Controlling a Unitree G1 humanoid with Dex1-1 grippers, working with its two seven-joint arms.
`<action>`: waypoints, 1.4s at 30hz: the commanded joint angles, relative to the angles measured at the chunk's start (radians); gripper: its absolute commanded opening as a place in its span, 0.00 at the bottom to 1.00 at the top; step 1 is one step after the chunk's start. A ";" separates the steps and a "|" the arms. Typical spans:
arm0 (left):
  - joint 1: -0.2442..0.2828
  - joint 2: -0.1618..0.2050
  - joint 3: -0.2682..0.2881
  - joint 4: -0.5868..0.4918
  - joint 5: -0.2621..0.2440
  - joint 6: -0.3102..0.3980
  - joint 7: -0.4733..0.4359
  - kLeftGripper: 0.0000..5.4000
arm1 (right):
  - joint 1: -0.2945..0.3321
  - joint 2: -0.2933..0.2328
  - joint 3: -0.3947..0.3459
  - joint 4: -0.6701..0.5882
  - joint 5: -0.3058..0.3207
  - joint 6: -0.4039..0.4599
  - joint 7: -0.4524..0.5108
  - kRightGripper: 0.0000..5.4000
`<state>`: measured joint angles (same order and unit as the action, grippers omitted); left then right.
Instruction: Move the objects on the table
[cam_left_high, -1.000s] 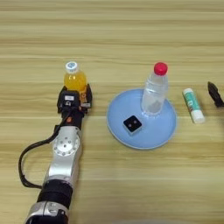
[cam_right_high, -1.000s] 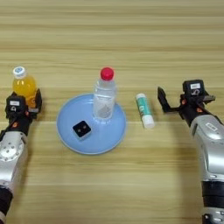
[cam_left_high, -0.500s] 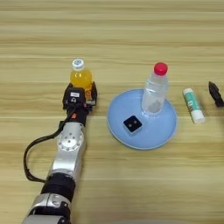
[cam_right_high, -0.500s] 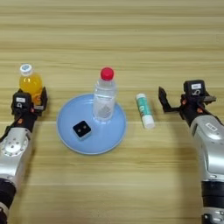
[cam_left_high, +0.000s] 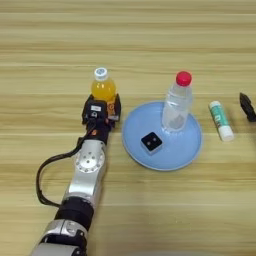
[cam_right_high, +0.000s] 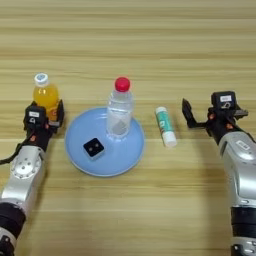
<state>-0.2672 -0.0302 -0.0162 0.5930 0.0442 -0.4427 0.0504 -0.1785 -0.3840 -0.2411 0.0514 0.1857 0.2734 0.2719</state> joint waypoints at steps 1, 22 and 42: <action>0.007 -0.012 -0.015 0.023 0.020 0.020 0.006 0.62 | -0.009 -0.007 -0.004 0.010 0.003 -0.008 0.007 1.00; 0.049 0.000 -0.004 -0.031 0.035 0.035 0.046 0.97 | -0.007 -0.004 0.004 0.015 -0.002 -0.014 0.011 1.00; 0.110 -0.028 -0.015 -0.152 0.038 0.087 0.058 1.00 | 0.006 0.007 0.047 0.003 -0.009 -0.005 0.023 1.00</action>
<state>-0.1644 -0.0464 -0.0245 0.4530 0.0731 -0.3758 0.0988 -0.1778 -0.3806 -0.2024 0.0646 0.1829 0.2648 0.2913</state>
